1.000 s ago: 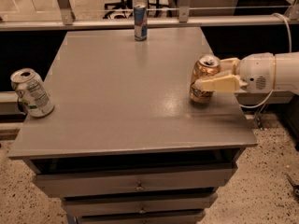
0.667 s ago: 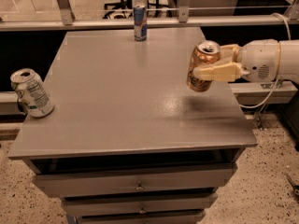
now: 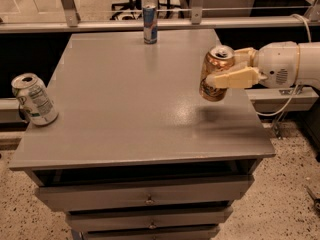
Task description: Move orange can near 7up can
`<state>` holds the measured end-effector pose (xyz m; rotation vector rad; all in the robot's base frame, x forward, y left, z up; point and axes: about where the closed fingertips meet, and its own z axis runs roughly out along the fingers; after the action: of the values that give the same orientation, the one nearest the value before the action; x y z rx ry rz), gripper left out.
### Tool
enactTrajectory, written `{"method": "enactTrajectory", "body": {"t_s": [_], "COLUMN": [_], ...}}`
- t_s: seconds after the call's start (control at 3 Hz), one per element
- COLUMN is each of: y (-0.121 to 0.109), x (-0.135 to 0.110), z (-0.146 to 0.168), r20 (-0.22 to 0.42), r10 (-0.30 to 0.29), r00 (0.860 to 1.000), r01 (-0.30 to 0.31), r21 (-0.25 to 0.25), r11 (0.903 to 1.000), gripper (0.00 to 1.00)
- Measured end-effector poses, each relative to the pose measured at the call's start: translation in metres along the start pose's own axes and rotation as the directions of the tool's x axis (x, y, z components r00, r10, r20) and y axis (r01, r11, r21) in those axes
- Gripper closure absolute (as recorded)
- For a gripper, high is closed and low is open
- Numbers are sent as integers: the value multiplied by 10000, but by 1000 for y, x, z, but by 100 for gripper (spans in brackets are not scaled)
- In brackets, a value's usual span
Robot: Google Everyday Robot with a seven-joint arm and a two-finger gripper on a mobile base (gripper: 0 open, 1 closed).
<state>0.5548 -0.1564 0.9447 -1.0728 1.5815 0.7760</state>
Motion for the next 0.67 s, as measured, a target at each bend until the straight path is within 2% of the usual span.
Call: {"method": "enactTrajectory", "body": {"t_s": [0.33, 0.67], "y": [18, 47], "x": [-28, -61], "z": [44, 133], "r20": [537, 987], "r10": [-448, -1057], "r00": [9976, 9895], "r01": [487, 1206], "r21": [-749, -1598], "r11": [9960, 9797], "gripper": [100, 100]}}
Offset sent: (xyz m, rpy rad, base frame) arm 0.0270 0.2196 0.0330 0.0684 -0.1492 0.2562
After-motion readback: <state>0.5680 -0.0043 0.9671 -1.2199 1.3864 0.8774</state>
